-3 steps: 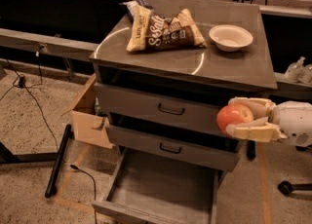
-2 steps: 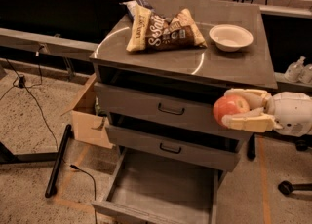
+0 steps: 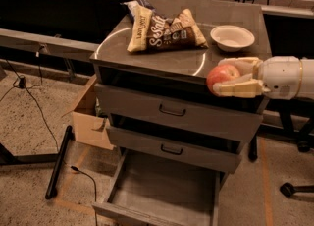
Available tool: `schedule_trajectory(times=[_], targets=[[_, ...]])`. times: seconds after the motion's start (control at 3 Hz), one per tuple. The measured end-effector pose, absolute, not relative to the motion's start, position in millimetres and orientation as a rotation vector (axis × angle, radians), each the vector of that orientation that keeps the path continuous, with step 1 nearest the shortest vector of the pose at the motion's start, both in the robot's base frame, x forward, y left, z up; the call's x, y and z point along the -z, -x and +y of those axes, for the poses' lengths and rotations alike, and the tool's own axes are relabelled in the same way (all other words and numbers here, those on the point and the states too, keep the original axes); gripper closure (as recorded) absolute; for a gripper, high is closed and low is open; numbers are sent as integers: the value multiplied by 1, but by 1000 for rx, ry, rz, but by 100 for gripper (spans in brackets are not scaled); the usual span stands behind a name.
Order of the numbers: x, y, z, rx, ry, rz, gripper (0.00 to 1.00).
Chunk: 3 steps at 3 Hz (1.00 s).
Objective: Pick apple from bottom drawer and place on counter
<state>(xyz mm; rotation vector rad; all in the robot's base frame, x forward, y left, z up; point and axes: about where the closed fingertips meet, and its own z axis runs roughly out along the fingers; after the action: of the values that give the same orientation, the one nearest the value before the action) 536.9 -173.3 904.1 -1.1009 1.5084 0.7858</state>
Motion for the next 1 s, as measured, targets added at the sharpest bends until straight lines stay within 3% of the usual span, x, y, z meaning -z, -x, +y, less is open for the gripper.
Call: schedule_trajectory(times=[1.0], targets=[[-926,-660,-213,-563,881,1644,100]])
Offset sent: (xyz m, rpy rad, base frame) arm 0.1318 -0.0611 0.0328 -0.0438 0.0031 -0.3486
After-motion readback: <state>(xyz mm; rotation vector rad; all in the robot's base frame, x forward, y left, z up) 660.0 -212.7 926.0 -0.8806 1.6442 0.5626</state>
